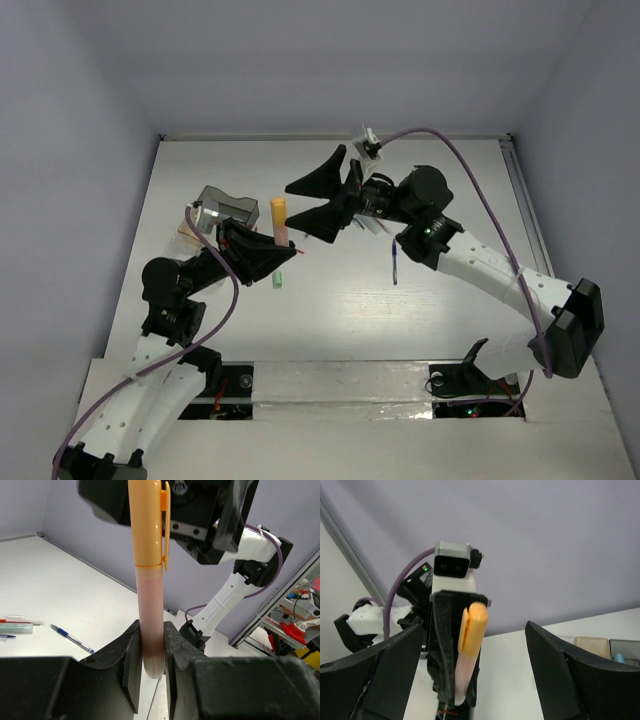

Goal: Sort the stationery into containers
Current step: Close the pen cap on the pen.

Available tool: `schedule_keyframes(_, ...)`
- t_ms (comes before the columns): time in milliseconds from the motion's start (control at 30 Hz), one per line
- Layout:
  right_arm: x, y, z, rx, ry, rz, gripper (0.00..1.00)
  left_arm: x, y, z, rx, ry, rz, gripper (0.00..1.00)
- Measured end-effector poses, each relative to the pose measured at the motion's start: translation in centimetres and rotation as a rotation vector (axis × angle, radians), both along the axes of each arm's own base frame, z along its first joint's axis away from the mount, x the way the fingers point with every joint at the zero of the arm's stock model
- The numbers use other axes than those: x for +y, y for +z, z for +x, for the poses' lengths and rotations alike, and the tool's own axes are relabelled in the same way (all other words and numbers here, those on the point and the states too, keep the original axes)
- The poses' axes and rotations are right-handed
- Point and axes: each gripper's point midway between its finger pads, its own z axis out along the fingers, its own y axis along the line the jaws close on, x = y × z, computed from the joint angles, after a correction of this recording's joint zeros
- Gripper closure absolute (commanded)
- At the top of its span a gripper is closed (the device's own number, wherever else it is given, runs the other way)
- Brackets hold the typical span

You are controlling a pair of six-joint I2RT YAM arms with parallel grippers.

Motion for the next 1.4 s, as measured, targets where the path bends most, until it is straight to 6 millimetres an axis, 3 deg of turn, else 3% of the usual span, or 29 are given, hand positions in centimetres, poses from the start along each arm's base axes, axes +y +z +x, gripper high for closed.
schedule_keyframes(133, 0.9, 1.1, 0.9, -0.011, -0.004, 0.001, 0.14, -0.2, -0.4, -0.1, 0.006, -0.007, 0.006, 1.00)
schedule_keyframes(300, 2.3, 0.3, 2.0, 0.017, 0.004, -0.030, 0.20, -0.4, -0.9, 0.2, 0.021, -0.013, 0.015, 1.00)
schedule_keyframes(467, 3.0, -0.8, 2.3, 0.049, 0.027, -0.053, 0.33, -0.5, -1.1, 0.4, 0.030, -0.013, 0.018, 1.00)
schedule_keyframes(600, 3.2, -1.2, 2.2, 0.068, 0.043, -0.060, 0.50, -0.6, -1.1, 0.4, 0.033, -0.014, 0.016, 1.00)
schedule_keyframes(733, 3.1, -1.0, 1.8, 0.072, 0.064, -0.058, 0.80, -0.6, -1.3, 0.8, 0.046, 0.000, 0.013, 1.00)
schedule_keyframes(933, 3.1, -1.5, 1.7, 0.105, 0.073, -0.062, 0.99, -0.7, -1.6, 1.0, 0.052, 0.001, 0.023, 1.00)
schedule_keyframes(1400, 1.5, -3.7, 1.7, 0.123, 0.023, -0.039, 1.00, -1.5, -2.5, 0.9, 0.116, -0.061, 0.081, 1.00)
